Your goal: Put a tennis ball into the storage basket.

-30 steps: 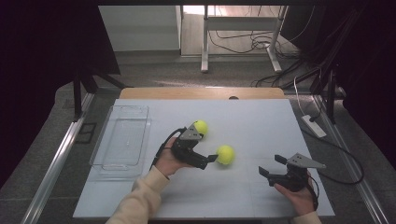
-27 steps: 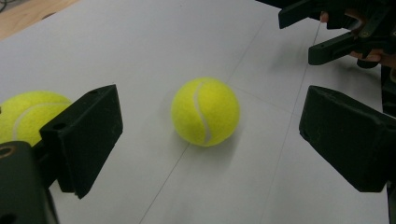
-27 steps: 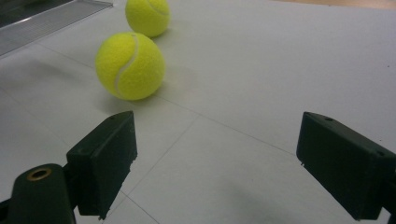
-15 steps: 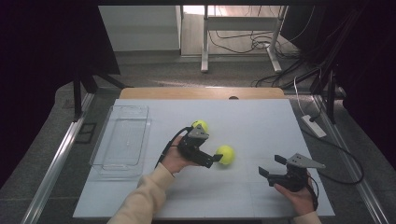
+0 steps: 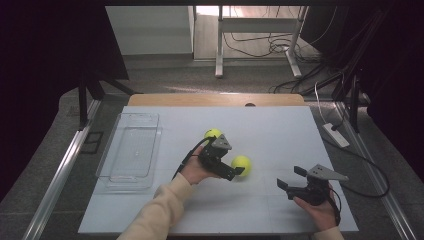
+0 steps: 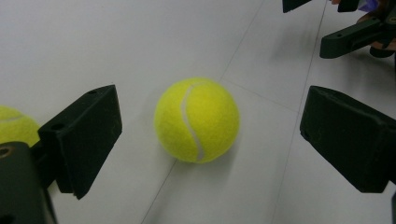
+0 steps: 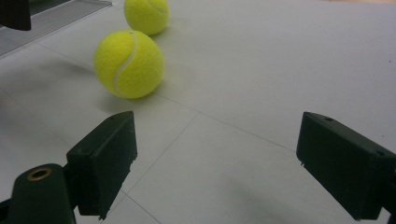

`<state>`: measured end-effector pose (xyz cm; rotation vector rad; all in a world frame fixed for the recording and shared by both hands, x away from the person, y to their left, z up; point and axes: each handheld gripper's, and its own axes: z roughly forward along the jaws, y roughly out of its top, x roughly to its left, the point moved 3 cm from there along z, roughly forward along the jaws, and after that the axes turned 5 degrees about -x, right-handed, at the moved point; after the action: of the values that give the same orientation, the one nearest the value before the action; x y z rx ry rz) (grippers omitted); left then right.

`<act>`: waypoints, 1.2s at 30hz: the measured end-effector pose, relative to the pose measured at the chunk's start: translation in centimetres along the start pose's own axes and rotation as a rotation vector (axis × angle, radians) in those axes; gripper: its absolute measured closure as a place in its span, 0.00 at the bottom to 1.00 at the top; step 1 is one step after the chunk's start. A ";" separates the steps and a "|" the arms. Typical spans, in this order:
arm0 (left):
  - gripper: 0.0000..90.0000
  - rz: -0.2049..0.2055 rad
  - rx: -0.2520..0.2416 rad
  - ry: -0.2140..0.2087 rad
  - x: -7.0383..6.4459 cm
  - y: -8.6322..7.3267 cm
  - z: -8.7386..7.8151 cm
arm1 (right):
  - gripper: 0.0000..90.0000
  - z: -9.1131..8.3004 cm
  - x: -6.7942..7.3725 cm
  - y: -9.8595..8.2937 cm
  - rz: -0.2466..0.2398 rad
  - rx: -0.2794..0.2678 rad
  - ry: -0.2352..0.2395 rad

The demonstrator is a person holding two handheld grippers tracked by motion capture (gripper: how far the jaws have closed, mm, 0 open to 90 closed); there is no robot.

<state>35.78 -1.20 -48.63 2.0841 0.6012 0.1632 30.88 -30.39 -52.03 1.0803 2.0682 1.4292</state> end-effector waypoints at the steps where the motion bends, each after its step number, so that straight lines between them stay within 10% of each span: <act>1: 0.07 -0.001 0.002 0.000 0.0 0.0 0.1 | 0.14 0.0 0.0 0.0 0.001 0.001 0.001; 36: 0.06 0.008 0.135 0.000 0.1 -1.0 4.9 | 0.14 0.1 -0.1 -0.2 -0.010 0.012 -0.008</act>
<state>37.18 -4.37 -52.24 2.2174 0.6181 0.1301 30.90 -30.44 -52.26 1.0772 2.0765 1.4069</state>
